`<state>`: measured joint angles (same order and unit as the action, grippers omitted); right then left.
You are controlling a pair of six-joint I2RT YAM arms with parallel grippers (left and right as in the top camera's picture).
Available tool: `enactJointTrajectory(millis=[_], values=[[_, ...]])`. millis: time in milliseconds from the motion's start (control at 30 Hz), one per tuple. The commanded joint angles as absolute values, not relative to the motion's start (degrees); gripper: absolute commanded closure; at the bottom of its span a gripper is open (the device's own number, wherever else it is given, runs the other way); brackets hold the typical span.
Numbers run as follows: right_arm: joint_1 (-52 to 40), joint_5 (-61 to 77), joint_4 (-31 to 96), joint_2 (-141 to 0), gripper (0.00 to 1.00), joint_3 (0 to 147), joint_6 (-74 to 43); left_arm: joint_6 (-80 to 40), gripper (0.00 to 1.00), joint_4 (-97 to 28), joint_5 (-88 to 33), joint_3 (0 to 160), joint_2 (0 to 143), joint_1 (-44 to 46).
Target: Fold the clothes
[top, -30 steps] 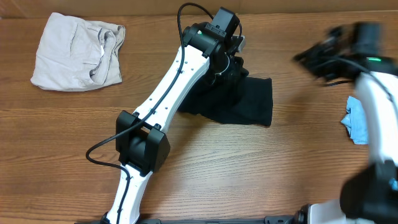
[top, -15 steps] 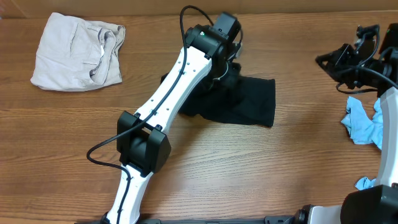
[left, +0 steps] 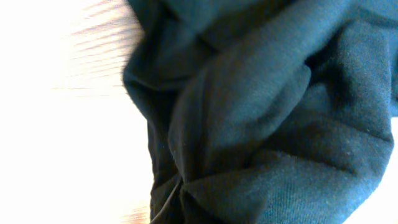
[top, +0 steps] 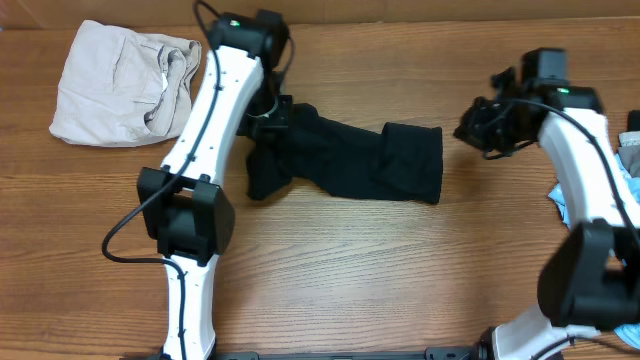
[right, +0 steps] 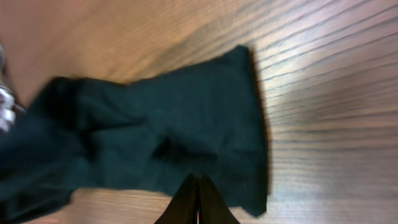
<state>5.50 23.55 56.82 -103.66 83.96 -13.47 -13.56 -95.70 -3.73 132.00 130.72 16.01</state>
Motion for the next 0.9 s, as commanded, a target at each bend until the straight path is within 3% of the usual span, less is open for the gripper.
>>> enactJointTrajectory(millis=[0,233,267,333,467,700,800,867], values=[[4.62,22.28,55.68,-107.00,0.96,83.61,-13.08,-11.68,0.92,-95.33,-3.75,132.51,130.02,14.96],[4.56,22.28,55.13,-109.45,0.96,83.61,-13.02,-11.51,0.83,-89.52,-4.08,123.85,130.02,14.98],[4.56,22.28,55.11,-109.45,0.96,83.61,-12.99,-11.14,0.77,-87.07,-4.08,120.99,130.02,14.98],[4.56,22.28,55.07,-109.45,0.96,83.61,-12.99,-10.20,0.52,-83.42,-3.88,117.21,130.02,14.94],[4.56,22.31,55.33,-109.45,0.96,83.61,-12.10,-10.31,0.28,-79.40,-2.39,113.32,130.02,13.47],[4.56,22.31,55.37,-109.45,0.96,83.61,-11.90,-8.80,0.14,-82.85,-7.70,118.91,129.58,10.92],[4.56,22.31,55.40,-109.45,0.96,83.61,-11.86,-7.42,0.00,-81.73,-7.97,119.96,129.49,10.94],[4.56,22.28,55.42,-109.45,0.96,83.61,-11.44,-6.52,0.00,-80.09,-7.94,119.48,129.60,10.94]])
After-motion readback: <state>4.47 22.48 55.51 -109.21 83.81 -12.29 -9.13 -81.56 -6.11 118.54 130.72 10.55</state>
